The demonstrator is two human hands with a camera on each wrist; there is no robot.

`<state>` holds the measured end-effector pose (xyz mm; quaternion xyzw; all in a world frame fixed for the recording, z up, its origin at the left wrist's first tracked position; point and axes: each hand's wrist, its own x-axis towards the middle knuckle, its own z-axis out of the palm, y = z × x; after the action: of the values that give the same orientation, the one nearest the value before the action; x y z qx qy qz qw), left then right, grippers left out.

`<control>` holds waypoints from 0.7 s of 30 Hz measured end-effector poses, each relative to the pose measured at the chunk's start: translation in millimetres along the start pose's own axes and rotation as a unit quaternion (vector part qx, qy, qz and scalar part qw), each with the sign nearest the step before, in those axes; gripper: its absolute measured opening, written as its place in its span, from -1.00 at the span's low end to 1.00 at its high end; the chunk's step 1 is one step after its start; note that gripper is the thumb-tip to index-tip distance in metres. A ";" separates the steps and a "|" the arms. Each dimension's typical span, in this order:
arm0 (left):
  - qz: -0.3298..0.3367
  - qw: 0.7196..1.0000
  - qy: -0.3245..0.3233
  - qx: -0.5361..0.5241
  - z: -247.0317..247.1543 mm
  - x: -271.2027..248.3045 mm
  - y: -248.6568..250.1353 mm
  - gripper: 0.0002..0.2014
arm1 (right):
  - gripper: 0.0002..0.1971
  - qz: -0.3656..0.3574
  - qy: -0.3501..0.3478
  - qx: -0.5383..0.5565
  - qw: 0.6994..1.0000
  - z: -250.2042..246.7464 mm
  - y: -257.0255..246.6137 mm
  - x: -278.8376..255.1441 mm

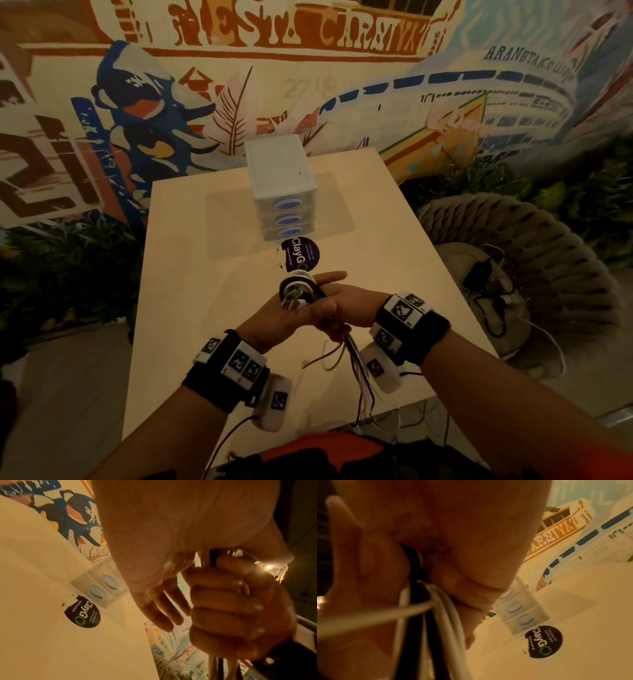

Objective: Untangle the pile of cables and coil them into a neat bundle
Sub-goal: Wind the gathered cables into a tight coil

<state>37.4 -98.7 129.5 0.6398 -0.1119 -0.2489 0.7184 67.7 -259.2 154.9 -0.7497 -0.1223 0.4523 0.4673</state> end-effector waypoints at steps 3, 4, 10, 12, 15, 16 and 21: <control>0.039 0.998 0.036 -0.021 4.0 -0.4 1.3 -0.41 | -0.79 -0.008 0.020 0.005 1.000 4.6 -3.5 1.6; 0.058 0.997 0.046 -0.014 3.9 -0.7 1.7 -0.48 | -0.81 -0.022 0.023 0.009 0.999 5.1 -4.7 1.0; 0.123 0.978 0.166 0.006 -7.8 0.8 17.2 -0.74 | -0.60 -0.047 0.054 -0.056 0.996 3.5 13.9 1.7; 0.122 0.974 0.184 -0.049 -11.9 1.3 17.9 -0.71 | -0.51 -0.010 0.044 -0.075 0.996 4.3 30.5 0.6; 0.086 0.966 0.223 -0.095 -12.6 1.4 13.8 -0.63 | -0.53 0.007 0.049 -0.086 0.995 1.6 50.6 -6.8; 0.076 0.962 0.243 -0.095 -12.5 2.3 10.6 -0.60 | -0.54 0.008 0.051 -0.076 0.996 -0.3 54.2 -9.3; 0.057 0.956 0.286 -0.038 -12.4 5.9 -2.0 -0.61 | -0.50 0.017 0.009 0.029 0.999 -9.2 56.2 -10.5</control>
<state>48.0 -91.1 124.7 0.6490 0.0712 -0.0182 0.7572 55.6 -301.0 116.6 -0.7417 -0.0922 0.4573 0.4819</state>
